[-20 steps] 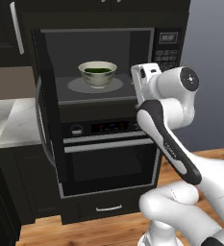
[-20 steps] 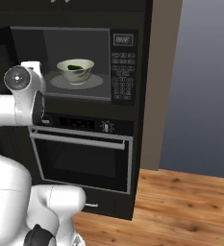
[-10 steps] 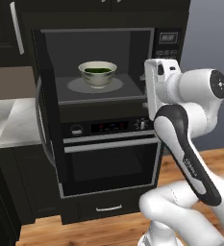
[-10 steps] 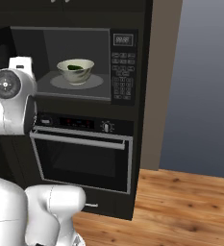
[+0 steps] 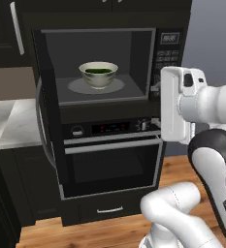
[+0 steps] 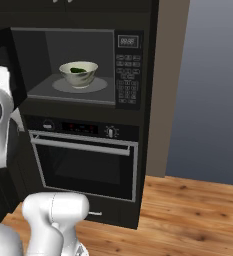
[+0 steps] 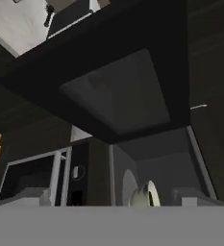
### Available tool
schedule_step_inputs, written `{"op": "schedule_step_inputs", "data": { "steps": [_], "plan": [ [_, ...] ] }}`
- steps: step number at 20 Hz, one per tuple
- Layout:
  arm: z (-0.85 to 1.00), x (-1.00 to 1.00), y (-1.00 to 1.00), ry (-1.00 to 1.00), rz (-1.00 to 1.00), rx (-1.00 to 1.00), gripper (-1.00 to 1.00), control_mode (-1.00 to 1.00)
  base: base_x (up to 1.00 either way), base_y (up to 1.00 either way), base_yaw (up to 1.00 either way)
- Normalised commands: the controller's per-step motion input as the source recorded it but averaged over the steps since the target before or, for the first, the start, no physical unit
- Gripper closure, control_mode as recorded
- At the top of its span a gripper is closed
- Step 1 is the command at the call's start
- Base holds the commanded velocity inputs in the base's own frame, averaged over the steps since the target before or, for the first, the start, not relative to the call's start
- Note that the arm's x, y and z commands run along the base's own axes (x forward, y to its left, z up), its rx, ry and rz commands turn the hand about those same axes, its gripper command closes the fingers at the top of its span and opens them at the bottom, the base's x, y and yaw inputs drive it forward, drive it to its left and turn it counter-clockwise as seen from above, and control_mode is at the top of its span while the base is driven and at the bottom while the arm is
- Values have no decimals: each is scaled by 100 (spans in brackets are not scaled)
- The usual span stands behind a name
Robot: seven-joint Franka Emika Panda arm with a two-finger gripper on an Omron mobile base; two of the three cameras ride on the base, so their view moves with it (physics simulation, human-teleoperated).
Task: Pick the cucumber from the sink and place it in the bowl. Then pick the bowl and place it in the microwave. Then close the microwave door and press the start button.
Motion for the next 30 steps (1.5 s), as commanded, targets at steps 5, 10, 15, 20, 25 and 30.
{"op": "schedule_step_inputs", "data": {
  "steps": [5,10,15,20,25,30],
  "plan": [
    [12,-100,20,0,20,4,-100,-100,0,0,0],
    [7,-98,37,2,25,0,-100,-100,0,0,0],
    [2,-80,64,6,15,0,-100,-100,0,0,0],
    [0,-33,83,4,3,-4,-100,-100,0,0,0],
    [0,-7,73,4,0,-4,-100,-100,0,0,0],
    [-27,32,96,0,-1,-14,-100,-100,0,0,0]
  ]
}}
